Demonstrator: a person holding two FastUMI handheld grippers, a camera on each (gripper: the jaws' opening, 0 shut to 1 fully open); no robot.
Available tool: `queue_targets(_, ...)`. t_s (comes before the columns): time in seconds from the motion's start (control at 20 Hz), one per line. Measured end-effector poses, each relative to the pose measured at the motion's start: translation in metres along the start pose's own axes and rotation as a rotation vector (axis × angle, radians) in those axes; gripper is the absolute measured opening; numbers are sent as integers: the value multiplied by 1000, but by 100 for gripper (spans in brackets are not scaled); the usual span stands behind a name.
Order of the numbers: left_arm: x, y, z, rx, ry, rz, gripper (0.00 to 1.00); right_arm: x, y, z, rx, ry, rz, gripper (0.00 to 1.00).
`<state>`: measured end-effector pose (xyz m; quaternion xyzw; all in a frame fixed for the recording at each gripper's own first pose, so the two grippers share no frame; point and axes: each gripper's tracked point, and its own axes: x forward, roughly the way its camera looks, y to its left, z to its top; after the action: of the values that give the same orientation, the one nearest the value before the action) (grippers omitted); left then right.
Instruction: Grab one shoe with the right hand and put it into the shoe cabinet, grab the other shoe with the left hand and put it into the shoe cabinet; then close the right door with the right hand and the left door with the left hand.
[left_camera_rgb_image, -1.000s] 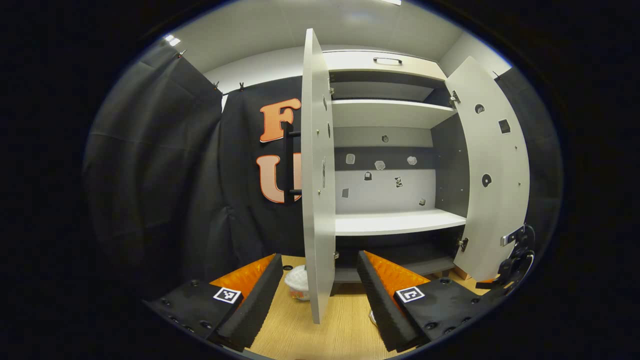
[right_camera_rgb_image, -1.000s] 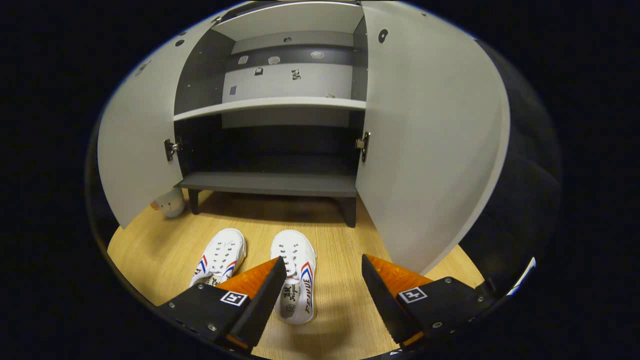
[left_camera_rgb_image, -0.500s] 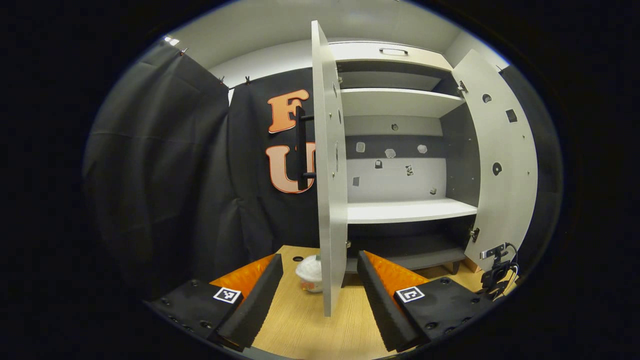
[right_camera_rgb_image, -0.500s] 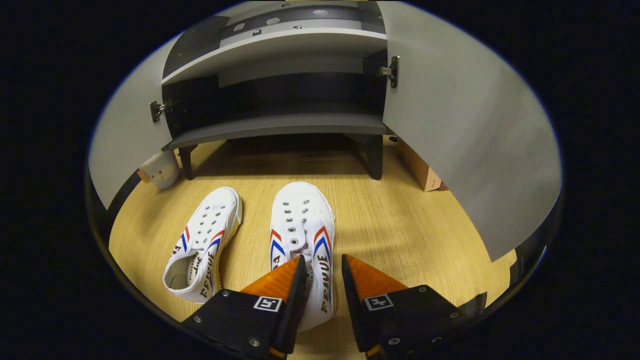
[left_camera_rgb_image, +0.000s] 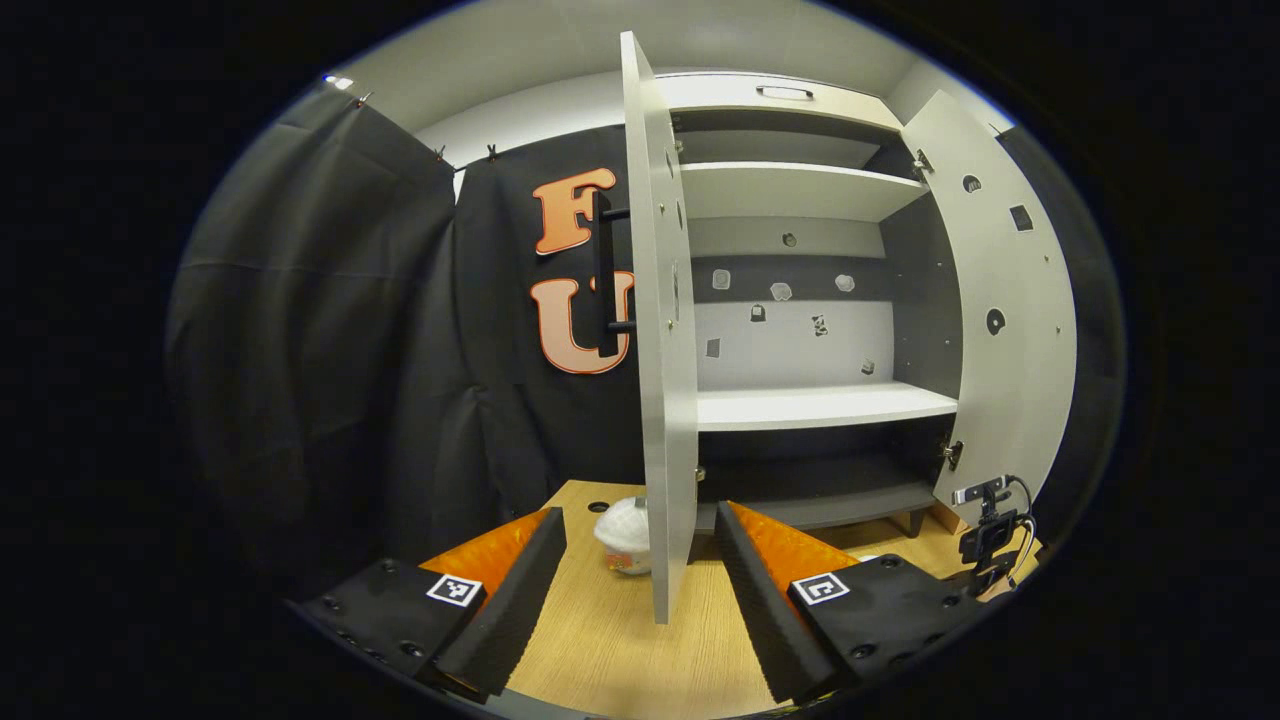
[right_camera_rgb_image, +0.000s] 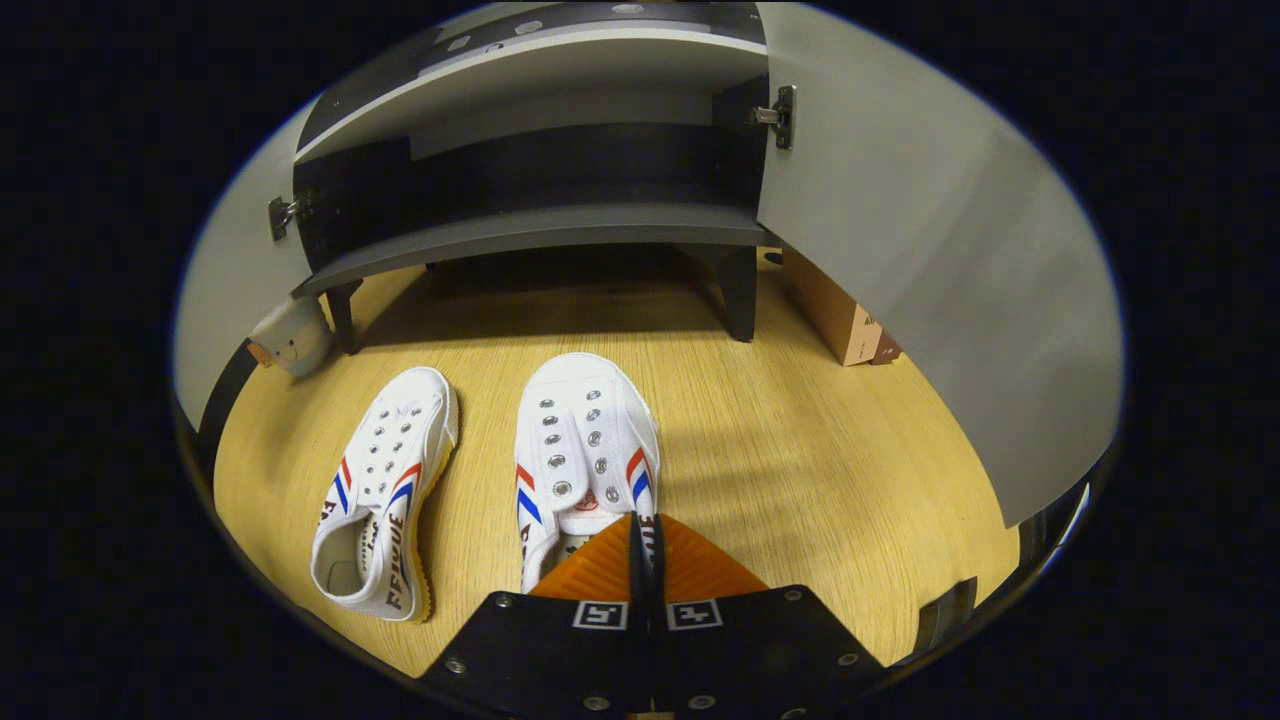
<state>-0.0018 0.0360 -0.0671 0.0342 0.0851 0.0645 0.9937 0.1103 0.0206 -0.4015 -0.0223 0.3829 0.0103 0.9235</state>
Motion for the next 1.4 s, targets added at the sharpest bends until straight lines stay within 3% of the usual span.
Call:
queue_targets(0.4,0,-6,1,-7,-18,-38,96,-70,12,47,-6,-82,9,0)
queue_targets(0.9,8,-23,6,-29,-49,-124,96,-170,40,184,37,-288,76,0)
queue_targets(1.4,16,-44,-3,-37,-38,-196,96,-176,62,331,73,-440,90,0)
